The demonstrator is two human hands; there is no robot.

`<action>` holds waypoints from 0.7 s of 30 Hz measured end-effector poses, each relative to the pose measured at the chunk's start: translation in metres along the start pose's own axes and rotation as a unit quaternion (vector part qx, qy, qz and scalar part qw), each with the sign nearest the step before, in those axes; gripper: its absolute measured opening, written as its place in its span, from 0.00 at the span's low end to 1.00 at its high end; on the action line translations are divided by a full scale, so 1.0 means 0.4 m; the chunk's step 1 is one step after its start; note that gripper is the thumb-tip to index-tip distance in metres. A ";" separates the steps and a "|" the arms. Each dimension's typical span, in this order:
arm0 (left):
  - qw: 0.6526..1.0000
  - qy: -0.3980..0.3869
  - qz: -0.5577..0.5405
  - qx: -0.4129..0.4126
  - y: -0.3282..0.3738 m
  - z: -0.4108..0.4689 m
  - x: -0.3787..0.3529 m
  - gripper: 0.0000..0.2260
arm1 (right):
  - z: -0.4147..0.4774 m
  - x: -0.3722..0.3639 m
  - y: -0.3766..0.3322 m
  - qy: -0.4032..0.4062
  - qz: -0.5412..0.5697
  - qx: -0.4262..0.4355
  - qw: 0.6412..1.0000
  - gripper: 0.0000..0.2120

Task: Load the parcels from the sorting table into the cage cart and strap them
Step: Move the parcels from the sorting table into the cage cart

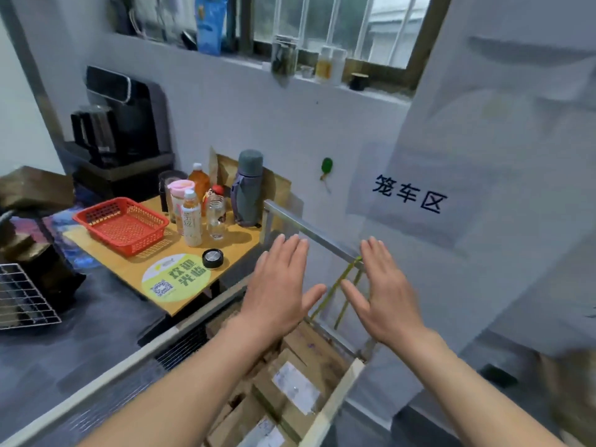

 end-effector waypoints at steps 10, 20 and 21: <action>0.984 0.027 -0.039 -0.171 0.548 0.093 -0.042 0.37 | -0.246 0.429 0.292 0.121 -0.078 -0.094 0.985 0.38; 0.956 0.009 -0.083 -0.281 1.081 0.094 -0.150 0.37 | -0.578 0.787 0.600 0.178 -0.176 -0.208 0.946 0.38; 0.954 0.008 -0.087 -0.288 1.120 0.091 -0.164 0.37 | -0.606 0.812 0.626 0.181 -0.186 -0.216 0.941 0.38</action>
Point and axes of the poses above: each hand's wrist, its own z-axis towards the middle knuckle, its own x-axis out of the back of the hand, y = z × x, the point moved 1 cm from there along z, towards the middle knuckle, and after that the axes turned 1 degree about z, right-handed, at the moved point
